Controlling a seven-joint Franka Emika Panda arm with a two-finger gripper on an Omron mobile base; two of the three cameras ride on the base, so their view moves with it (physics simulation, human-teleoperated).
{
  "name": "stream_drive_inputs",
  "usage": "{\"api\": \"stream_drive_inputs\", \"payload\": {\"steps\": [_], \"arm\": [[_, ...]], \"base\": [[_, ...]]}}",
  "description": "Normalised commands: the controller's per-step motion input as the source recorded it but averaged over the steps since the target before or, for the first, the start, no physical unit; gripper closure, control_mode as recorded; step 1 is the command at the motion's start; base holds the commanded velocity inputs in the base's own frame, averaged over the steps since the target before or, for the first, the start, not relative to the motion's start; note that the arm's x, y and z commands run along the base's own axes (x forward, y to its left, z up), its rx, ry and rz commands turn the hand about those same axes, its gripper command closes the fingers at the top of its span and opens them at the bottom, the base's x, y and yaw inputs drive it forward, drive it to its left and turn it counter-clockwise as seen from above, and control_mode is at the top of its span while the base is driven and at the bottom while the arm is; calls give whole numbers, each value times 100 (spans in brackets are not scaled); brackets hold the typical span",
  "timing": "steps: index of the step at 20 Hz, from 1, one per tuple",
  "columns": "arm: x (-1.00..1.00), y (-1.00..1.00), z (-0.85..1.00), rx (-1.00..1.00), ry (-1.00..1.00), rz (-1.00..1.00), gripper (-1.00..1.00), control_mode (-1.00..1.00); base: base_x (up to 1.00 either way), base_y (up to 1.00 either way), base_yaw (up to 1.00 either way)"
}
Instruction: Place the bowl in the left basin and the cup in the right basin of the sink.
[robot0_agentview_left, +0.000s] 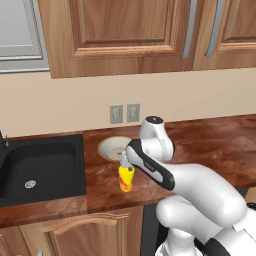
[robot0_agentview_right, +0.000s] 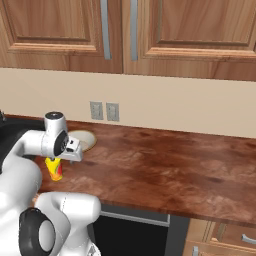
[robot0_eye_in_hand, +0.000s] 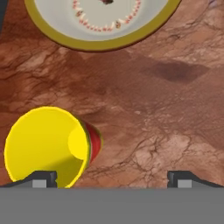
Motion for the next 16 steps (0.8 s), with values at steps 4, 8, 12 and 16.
{"api": "stream_drive_inputs", "payload": {"steps": [4, 8, 12, 16], "arm": [[13, 0, -1, 0, 0, 0, -100, -100], [17, 2, -1, 0, 0, 0, -100, -100], [2, 10, -6, 0, 1, 0, -100, -100], [0, 11, -21, 0, 0, 0, -100, -100]], "base": [[0, 0, 0], [0, 0, 0], [0, 0, 0], [0, 0, 0]]}}
